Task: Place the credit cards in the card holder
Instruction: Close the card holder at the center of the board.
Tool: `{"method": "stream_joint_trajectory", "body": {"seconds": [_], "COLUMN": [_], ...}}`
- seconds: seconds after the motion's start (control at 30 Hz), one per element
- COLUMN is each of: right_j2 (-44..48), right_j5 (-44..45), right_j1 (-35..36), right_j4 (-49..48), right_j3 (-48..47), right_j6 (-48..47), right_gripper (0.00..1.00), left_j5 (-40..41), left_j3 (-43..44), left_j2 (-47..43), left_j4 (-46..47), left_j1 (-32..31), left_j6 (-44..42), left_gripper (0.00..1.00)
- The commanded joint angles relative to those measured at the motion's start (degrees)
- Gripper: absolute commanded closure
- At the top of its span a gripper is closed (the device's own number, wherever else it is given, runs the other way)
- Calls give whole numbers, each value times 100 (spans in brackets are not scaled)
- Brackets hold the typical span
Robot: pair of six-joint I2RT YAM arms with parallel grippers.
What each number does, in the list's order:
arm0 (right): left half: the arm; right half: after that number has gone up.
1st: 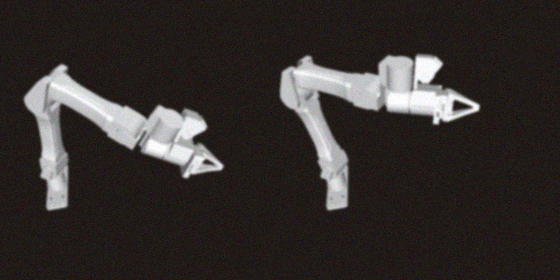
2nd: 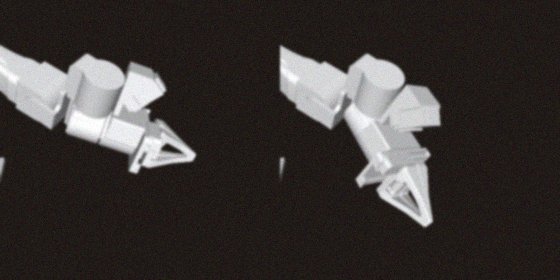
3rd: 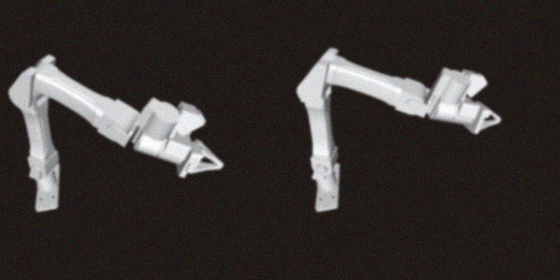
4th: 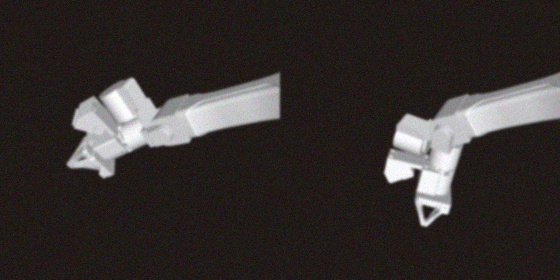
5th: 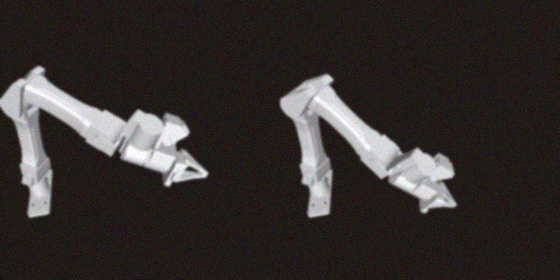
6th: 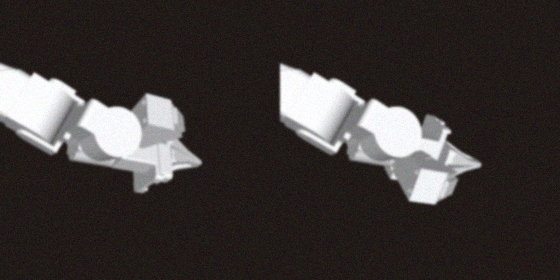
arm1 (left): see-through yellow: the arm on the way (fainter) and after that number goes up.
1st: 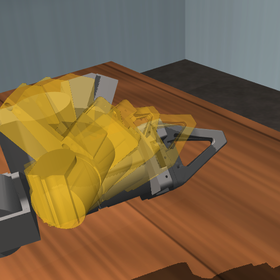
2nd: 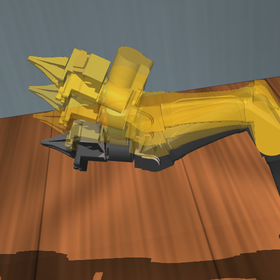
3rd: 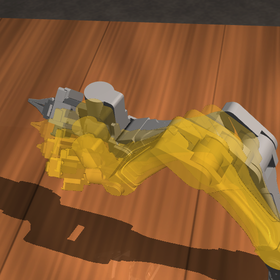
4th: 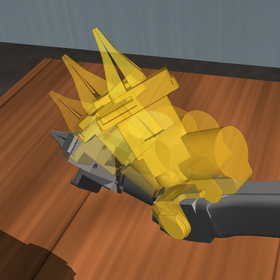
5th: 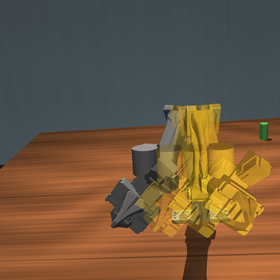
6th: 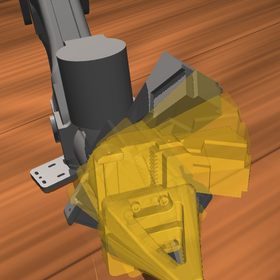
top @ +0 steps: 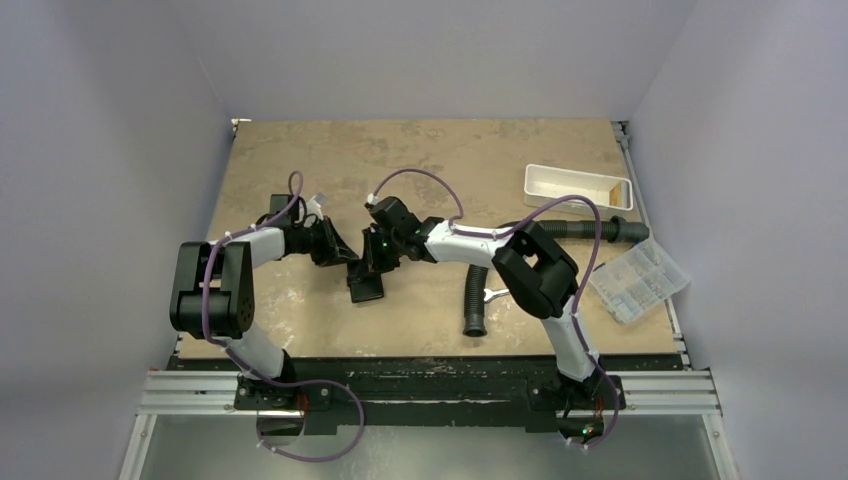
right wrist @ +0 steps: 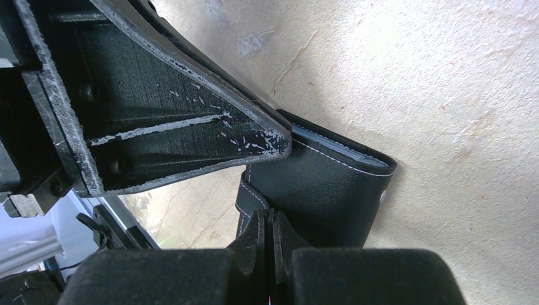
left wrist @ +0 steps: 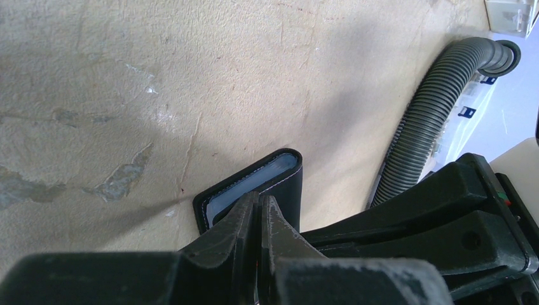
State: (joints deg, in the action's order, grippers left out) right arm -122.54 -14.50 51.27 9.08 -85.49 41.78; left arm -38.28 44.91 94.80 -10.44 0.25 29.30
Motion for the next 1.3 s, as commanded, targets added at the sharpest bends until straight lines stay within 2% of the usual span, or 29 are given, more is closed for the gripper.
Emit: {"method": "stream_joint_trajectory", "body": {"seconds": [0.0, 0.2, 0.43, 0.77, 1.27], "right_j2": [-457, -669, -972, -800, -1087], "right_j5": [1274, 2036, 2387, 2830, 3787], "right_j1": [-178, -172, -27, 225, 477], "right_j4": [804, 1037, 1006, 486, -5], "right_j3": [189, 232, 407, 1415, 2229], "right_j6": [-599, -889, -1134, -1523, -2065], "right_gripper": [100, 100, 100, 100, 100], "left_j5": [223, 216, 216, 216, 265], "left_j3": [110, 109, 108, 117, 116], "left_j2": [47, 64, 64, 60, -6], "left_j4": [-119, -119, -129, -130, -152], "left_j1": [15, 19, 17, 18, 12], "left_j6": [-232, -240, -245, -249, -284], "left_gripper": [100, 100, 100, 100, 100]}}
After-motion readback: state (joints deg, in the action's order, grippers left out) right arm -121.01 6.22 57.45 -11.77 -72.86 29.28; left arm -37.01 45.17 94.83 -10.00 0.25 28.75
